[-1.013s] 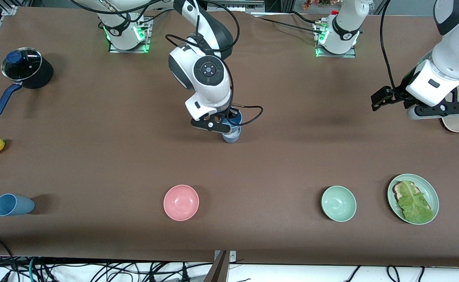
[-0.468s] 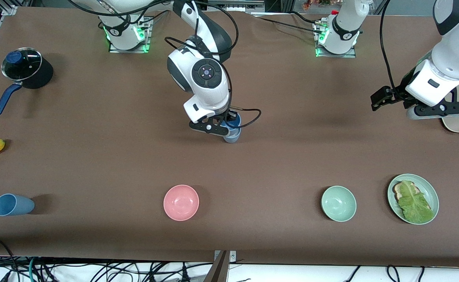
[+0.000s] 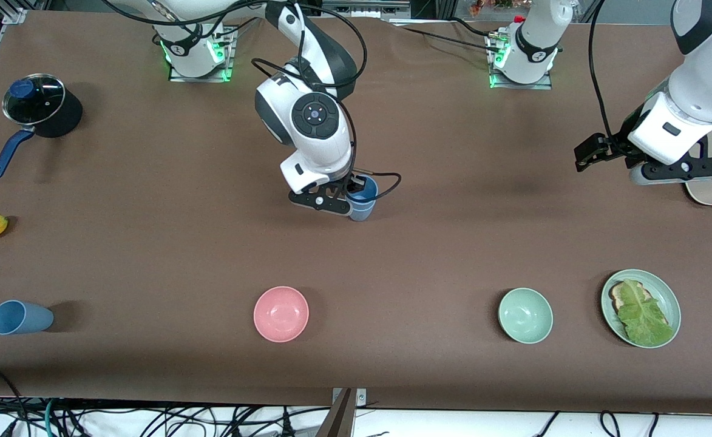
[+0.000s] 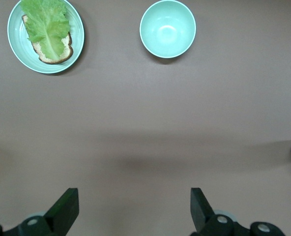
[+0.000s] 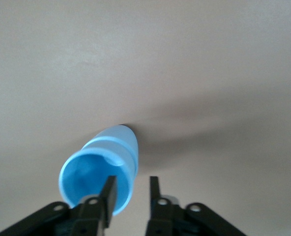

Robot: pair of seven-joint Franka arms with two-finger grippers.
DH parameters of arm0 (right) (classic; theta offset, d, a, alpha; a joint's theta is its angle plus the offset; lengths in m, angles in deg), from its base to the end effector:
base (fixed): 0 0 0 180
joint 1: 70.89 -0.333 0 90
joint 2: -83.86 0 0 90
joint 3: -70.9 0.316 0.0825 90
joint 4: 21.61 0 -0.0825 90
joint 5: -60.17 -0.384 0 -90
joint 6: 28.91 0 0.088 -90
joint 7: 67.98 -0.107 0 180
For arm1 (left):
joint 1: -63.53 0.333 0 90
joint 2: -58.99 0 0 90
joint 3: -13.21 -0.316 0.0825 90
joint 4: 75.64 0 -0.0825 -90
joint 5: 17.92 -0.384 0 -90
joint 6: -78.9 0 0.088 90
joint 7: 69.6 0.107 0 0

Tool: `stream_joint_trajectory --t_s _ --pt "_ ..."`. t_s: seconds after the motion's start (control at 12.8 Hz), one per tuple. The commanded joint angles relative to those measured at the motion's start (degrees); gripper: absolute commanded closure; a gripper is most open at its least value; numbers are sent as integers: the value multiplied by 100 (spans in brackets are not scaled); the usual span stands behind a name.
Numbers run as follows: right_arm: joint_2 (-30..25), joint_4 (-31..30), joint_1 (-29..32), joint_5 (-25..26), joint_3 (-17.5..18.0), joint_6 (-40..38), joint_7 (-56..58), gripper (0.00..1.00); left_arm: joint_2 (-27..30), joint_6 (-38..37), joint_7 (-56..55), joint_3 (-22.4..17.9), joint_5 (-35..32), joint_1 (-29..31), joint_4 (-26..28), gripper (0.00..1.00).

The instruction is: Stack blue cups with both arms

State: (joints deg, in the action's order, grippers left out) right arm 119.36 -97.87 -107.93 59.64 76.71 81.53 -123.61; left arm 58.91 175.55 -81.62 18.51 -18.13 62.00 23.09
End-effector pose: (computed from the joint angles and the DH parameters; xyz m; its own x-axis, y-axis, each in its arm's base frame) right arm 0.5404 0.4808 0.3694 0.9682 -0.2409 -0.0673 -0.2427 -0.9699 -0.0209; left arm 0.5550 -0.0661 0.5614 0.9953 0.0901 -0.0361 0.0898 -0.9959 -0.0113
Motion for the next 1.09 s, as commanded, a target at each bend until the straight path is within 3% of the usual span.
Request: stream_joint_trajectory --t_s 0.0,0.23,0.39,0.7,1.01 --pt "28 287 38 44 -36 -207 43 46 53 -68 60 -11 -67 -15 -20 0" --pt "-165 296 433 9 -28 -505 585 16 53 -68 42 -11 -67 -23 -29 0" --pt "-306 296 793 0 -28 -856 1227 0 53 -77 42 -11 -67 -23 -20 0" --pt "-798 243 1496 0 -98 -1515 2142 0 53 -77 42 -11 -67 -23 -29 0" --pt "-1772 -440 1524 -149 -616 -1886 2635 0 53 -77 42 -11 -67 -15 -29 0"
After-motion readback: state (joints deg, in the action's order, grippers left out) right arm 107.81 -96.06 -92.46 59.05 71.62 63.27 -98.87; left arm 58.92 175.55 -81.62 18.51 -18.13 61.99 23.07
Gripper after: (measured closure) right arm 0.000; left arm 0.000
